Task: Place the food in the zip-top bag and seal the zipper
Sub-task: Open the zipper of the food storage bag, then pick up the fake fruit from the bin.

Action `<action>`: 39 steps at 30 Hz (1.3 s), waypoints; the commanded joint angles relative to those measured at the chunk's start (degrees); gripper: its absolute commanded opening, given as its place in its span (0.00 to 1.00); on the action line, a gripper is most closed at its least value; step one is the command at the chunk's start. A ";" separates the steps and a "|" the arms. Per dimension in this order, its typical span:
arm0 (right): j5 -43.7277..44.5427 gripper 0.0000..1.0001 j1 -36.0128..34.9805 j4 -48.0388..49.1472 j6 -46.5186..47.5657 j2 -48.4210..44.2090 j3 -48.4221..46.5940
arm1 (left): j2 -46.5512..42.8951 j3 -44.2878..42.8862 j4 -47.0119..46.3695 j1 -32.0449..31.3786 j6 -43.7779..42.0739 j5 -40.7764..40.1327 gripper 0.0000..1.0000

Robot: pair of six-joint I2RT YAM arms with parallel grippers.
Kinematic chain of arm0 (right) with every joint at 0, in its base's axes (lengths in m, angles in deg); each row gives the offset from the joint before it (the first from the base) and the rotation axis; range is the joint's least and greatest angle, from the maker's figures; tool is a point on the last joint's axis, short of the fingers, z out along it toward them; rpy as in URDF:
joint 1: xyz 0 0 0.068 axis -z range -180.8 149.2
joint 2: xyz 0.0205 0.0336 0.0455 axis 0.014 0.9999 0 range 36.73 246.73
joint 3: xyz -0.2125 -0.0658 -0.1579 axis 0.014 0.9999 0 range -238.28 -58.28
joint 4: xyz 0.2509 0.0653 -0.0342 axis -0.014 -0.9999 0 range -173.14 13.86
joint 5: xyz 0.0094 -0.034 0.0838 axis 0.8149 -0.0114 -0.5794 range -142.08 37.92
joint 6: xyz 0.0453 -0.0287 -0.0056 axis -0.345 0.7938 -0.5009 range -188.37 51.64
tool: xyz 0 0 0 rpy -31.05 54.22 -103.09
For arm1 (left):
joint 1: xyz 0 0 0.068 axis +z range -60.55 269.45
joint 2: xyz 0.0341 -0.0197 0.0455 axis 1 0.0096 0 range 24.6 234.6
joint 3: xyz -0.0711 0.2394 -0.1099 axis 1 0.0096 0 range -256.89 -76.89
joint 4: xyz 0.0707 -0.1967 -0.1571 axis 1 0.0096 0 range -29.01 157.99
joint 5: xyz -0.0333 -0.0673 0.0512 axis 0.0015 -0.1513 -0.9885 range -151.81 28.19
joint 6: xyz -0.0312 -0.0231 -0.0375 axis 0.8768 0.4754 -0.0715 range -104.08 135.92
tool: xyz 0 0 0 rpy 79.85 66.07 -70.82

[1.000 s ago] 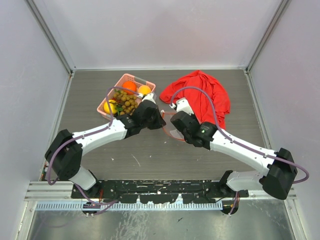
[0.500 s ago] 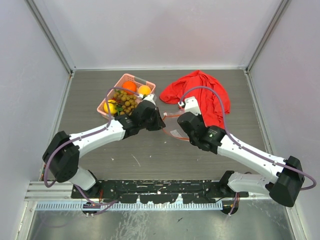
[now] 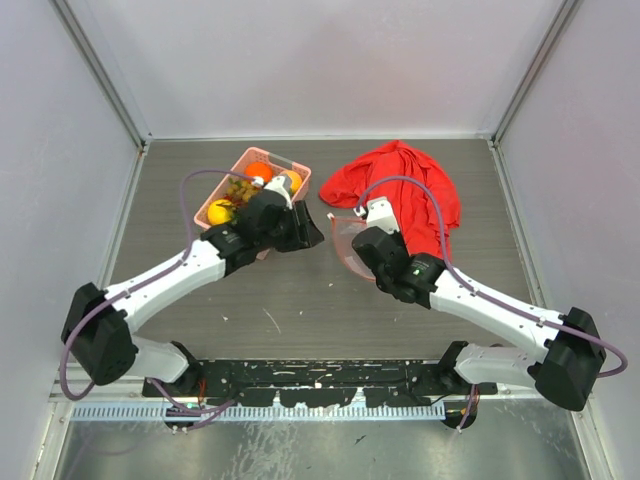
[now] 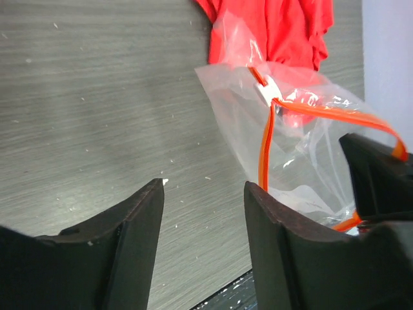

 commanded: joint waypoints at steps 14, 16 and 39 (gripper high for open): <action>2.94 0.01 0.19 2.90 2.61 -0.37 -1.08 | 2.41 -13.44 12.97 17.71 -14.92 -1.61 0.86; 2.63 0.01 0.19 3.24 2.58 -0.21 -0.93 | 6.35 -17.31 14.45 19.06 -15.20 -1.00 0.87; 0.80 0.01 0.19 4.71 2.73 1.15 0.01 | 45.19 -53.15 19.52 23.31 -21.98 1.04 1.00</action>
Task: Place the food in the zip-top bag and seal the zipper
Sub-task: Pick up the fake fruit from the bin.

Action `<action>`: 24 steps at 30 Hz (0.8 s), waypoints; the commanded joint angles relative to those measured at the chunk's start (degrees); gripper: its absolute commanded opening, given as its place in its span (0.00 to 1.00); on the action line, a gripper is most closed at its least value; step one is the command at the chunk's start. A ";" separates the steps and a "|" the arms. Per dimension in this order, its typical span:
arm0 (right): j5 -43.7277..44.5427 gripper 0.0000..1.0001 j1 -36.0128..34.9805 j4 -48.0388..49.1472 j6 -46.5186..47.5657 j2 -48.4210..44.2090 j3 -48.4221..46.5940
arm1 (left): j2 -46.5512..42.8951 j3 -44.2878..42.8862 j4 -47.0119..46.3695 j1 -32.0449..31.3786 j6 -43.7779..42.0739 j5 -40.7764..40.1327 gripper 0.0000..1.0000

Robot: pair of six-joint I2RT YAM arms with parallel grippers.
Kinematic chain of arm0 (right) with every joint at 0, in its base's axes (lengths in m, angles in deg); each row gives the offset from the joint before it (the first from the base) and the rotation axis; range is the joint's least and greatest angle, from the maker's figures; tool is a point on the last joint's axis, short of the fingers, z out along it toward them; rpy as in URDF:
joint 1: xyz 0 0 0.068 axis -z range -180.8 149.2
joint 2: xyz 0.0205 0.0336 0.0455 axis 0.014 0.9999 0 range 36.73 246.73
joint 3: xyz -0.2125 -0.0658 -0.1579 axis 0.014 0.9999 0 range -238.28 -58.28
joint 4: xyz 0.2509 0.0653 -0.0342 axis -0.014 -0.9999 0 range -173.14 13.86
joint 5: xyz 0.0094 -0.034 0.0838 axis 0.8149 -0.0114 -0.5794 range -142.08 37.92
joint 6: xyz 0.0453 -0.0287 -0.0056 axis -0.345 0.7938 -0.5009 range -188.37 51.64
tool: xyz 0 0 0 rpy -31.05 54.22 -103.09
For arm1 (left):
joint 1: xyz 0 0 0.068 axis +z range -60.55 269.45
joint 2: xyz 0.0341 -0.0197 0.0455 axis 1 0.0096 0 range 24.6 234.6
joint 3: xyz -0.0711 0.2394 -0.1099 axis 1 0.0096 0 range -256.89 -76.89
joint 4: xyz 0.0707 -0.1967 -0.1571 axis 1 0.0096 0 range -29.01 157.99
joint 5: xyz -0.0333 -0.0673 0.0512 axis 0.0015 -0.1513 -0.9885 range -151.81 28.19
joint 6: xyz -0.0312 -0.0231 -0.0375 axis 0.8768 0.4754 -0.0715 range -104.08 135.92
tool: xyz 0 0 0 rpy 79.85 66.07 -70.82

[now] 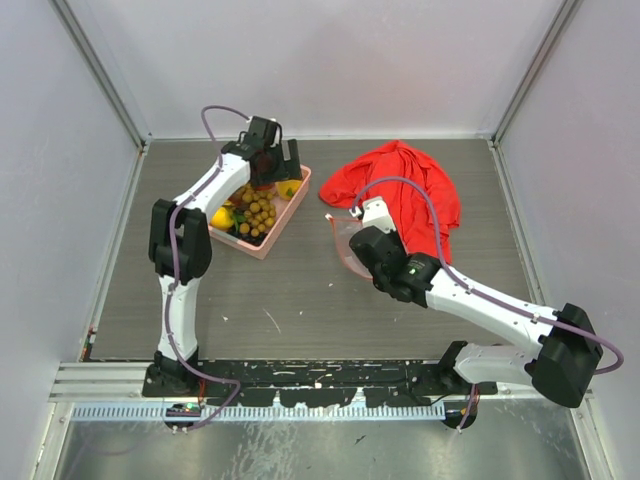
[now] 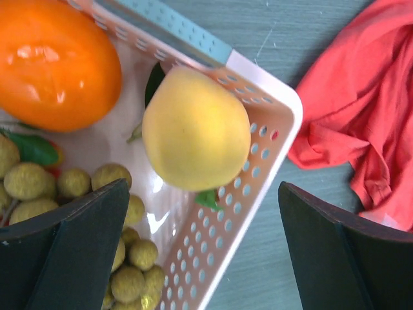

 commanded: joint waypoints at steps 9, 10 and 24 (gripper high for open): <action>-0.17 0.01 0.17 2.13 -0.18 0.24 0.19 | 9.47 -9.54 -0.48 1.85 -4.85 4.17 0.98; -0.42 0.01 0.15 2.04 -0.28 0.32 0.16 | 10.02 -9.62 -0.84 1.92 -4.56 5.22 0.98; -1.23 0.01 0.17 1.24 -0.64 2.38 -0.50 | 10.59 -5.56 -5.35 2.97 -5.20 7.05 0.94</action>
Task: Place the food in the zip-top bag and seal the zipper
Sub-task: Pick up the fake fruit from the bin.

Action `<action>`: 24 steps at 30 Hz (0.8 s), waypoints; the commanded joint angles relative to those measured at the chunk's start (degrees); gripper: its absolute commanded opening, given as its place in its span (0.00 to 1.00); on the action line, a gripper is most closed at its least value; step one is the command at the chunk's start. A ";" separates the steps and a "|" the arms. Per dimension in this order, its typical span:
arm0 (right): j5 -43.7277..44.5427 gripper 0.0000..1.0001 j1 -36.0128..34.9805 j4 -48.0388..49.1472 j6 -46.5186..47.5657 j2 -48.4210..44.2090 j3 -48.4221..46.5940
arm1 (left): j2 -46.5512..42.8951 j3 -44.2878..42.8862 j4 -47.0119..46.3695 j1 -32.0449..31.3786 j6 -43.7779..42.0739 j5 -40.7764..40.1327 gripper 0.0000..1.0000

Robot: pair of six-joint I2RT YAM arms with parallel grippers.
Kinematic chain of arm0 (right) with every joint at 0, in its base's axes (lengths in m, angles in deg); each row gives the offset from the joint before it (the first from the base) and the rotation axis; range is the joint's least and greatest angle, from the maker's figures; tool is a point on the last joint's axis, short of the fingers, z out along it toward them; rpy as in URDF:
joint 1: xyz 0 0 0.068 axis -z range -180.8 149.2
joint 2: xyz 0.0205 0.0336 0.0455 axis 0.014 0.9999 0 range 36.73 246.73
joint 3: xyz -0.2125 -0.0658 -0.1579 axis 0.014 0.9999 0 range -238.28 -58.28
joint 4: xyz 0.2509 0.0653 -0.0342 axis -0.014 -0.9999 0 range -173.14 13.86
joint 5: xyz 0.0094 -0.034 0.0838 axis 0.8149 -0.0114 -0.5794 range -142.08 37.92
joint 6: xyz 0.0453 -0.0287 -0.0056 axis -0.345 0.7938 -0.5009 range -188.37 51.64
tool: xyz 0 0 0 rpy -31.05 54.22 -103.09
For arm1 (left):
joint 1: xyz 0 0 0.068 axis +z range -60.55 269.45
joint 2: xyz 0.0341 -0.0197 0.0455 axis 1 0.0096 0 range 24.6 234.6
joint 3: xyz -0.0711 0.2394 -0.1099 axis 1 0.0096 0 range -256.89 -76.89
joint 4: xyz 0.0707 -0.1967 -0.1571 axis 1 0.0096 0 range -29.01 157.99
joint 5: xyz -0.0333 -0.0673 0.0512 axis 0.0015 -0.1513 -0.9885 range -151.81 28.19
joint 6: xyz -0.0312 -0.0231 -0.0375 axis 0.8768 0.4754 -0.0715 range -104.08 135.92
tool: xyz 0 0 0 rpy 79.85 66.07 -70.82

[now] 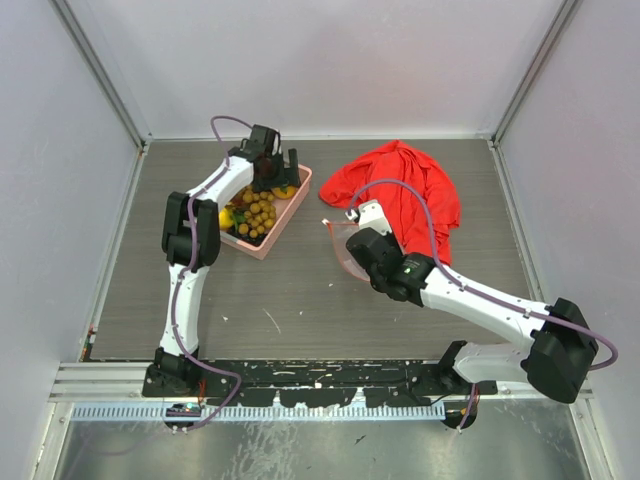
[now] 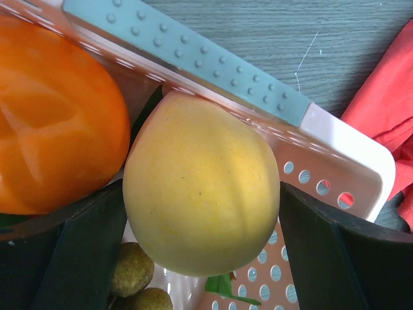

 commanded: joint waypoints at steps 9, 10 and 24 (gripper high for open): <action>-0.27 0.01 0.19 0.51 -1.04 1.17 -2.09 | -8.39 8.39 -10.33 0.33 -0.15 2.51 0.74; -0.40 0.01 0.17 0.41 -1.21 1.06 -2.08 | -9.53 9.49 -11.28 0.39 -0.01 2.43 0.72; -0.98 0.01 0.19 -0.40 -1.80 1.34 -3.28 | -22.64 21.33 -16.27 0.27 2.59 2.03 0.57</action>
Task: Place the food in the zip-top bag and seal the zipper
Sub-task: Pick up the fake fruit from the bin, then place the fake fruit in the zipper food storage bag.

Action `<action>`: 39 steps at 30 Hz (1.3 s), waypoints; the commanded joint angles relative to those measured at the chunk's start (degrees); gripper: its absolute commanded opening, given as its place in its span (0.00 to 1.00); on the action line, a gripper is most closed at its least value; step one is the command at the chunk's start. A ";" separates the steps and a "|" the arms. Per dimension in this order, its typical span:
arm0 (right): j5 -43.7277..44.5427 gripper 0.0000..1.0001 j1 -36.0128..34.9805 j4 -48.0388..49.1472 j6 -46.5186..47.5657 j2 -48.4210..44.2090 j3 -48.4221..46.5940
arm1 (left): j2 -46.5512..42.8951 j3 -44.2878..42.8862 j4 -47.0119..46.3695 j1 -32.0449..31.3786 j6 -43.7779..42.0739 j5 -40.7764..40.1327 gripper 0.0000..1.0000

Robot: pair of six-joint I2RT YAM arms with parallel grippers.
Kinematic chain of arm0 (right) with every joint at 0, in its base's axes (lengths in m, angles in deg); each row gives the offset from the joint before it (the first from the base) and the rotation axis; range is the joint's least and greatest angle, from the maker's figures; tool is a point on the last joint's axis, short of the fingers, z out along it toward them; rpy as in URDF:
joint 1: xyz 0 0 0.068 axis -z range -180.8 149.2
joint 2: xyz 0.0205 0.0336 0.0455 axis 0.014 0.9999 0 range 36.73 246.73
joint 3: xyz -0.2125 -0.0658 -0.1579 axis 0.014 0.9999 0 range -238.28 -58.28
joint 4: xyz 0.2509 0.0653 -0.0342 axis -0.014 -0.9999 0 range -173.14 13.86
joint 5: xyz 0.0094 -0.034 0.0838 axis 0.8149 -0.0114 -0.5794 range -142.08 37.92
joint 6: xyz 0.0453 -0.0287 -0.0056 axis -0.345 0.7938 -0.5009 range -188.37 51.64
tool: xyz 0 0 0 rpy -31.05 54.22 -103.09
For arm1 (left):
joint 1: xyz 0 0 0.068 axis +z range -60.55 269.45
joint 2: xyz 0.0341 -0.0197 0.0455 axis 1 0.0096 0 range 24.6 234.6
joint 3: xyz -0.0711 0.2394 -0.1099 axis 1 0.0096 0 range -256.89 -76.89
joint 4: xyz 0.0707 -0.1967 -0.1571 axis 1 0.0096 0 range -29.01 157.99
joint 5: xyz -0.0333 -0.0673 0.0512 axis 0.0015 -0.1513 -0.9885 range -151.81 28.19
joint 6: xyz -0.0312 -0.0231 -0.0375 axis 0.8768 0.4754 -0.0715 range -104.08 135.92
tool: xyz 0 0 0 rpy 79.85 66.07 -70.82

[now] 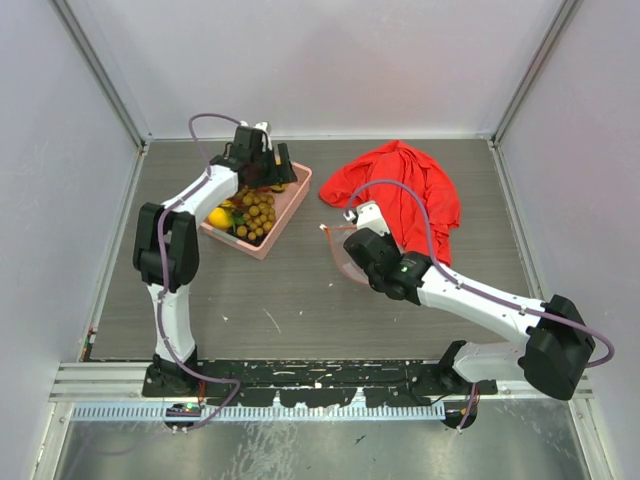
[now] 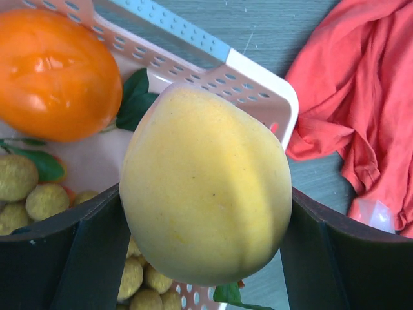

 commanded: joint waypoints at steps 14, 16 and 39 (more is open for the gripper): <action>-0.90 0.01 0.17 1.18 -3.88 3.30 -5.35 | -29.49 26.08 -10.21 -2.74 12.14 2.06 0.56; -1.15 0.01 0.17 1.36 -4.47 3.55 -5.57 | -32.15 28.56 -11.09 -3.07 12.94 2.45 0.56; -7.75 0.01 0.18 2.31 -9.56 2.75 -6.78 | -50.37 45.71 -23.96 -22.31 16.11 1.27 0.56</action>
